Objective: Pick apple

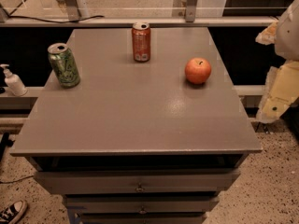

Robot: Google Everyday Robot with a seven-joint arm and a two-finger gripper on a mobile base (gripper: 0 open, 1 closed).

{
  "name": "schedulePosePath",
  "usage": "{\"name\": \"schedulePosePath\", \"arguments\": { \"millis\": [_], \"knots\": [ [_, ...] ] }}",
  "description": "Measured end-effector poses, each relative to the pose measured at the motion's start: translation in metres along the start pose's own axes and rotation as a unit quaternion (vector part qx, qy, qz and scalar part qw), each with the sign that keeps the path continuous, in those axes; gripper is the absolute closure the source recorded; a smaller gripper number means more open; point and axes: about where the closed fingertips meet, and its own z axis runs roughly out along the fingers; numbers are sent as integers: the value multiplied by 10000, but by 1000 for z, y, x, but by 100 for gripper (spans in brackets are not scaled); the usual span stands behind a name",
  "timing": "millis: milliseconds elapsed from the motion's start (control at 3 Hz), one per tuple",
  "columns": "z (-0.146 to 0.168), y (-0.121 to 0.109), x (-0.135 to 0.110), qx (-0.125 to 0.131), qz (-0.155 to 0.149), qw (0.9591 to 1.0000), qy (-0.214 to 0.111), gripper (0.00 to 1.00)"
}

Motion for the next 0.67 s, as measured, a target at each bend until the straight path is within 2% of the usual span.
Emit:
{"name": "schedulePosePath", "arguments": {
  "millis": [333, 667],
  "knots": [
    [0, 0, 0, 1, 0, 10000, -1, 0],
    [0, -7, 5, 140, 178, 9997, -133, 0]
  ]
}}
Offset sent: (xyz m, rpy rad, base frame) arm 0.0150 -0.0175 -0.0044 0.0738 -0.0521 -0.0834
